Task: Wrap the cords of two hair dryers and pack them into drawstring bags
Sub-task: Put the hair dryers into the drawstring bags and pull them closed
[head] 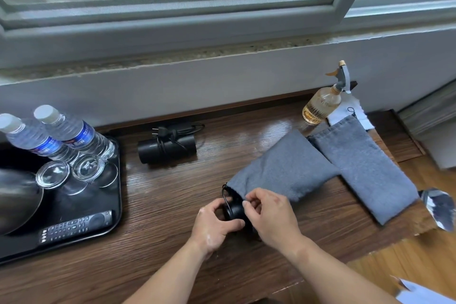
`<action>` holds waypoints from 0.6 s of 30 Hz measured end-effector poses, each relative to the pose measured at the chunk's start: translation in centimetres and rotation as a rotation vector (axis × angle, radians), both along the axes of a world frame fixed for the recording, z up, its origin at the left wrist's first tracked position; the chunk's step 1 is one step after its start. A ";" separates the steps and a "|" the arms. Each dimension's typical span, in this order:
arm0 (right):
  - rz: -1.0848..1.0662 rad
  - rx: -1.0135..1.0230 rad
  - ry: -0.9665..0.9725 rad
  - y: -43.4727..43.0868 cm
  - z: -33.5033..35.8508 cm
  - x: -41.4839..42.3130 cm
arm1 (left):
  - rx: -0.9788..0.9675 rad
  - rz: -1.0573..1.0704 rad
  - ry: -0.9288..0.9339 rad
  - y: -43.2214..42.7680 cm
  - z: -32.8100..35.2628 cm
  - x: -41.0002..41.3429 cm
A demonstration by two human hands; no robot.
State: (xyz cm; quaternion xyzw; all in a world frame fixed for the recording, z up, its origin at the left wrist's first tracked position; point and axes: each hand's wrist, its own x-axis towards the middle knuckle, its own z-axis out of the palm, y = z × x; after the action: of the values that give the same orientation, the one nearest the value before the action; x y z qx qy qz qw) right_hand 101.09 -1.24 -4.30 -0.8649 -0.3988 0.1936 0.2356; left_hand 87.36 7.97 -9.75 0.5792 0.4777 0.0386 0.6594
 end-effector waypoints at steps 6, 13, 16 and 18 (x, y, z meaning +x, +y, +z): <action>0.043 0.003 0.021 0.2 -0.5 -1.2 | 0.004 0.052 -0.029 -0.7 0.6 1.0; 0.013 -0.001 0.013 -1.4 -1.7 -0.4 | 0.035 0.116 -0.010 -0.5 0.7 2.0; 0.008 -0.007 0.005 -1.6 -2.0 -0.3 | 0.081 0.113 0.035 -0.8 0.4 2.5; -0.002 -0.006 0.000 -1.9 -2.1 -0.2 | 0.097 0.102 0.064 -0.9 -0.1 2.5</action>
State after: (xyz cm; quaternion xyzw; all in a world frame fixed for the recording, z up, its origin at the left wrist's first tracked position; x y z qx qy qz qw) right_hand 100.88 -3.11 -6.40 -0.8659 -0.3975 0.1947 0.2331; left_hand 89.88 7.04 -9.83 0.5864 0.5251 0.0767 0.6120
